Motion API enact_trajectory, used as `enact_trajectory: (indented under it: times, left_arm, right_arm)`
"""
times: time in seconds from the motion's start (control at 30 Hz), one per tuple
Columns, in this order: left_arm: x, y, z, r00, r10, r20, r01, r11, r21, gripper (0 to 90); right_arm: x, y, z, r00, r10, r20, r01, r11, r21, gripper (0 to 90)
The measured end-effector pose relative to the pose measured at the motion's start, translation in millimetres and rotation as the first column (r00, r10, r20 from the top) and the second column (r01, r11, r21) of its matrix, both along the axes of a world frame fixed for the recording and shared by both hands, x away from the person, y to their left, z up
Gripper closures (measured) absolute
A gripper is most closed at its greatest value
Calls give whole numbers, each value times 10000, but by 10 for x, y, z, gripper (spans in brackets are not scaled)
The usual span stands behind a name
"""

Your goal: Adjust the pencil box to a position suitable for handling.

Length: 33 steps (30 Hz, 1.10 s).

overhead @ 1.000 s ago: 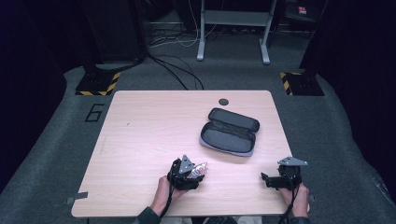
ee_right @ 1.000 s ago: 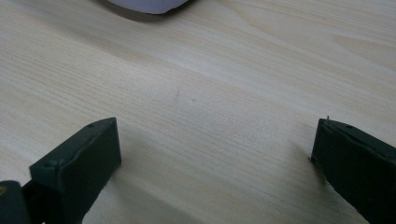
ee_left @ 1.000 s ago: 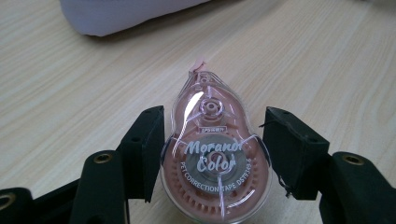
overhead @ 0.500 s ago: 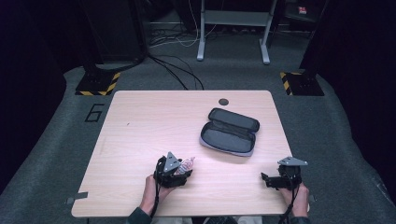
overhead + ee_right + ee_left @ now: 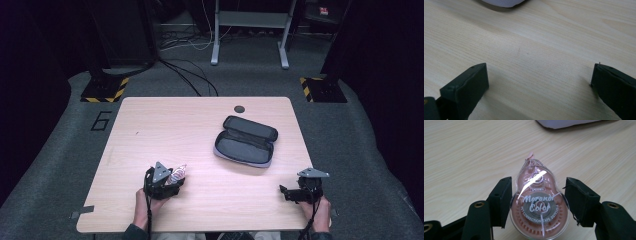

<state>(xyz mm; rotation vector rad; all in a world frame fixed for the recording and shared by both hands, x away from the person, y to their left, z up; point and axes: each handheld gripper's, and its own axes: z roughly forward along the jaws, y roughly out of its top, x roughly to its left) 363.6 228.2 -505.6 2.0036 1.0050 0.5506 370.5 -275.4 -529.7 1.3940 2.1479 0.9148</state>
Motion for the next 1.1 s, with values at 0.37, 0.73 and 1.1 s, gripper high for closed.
enact_trajectory:
  times: [0.37, 0.73, 1.1]
  left_arm:
    - [34, 377, -154, 9969, 664, -423, -658, 9977, 136, 401]
    - [54, 450, -220, 9937, 899, -668, -879, 9956, 321, 398]
    - [56, 499, -198, 9906, 999, -934, -1004, 9950, -4, 159]
  right_arm:
    - [4, -1, -1, 10000, 40, 28, -40, 10000, -22, 9]
    - [9, -7, 0, 9999, 102, 59, -102, 9999, -81, 9]
    - [10, -7, 0, 9999, 94, 60, -94, 9999, -72, 9]
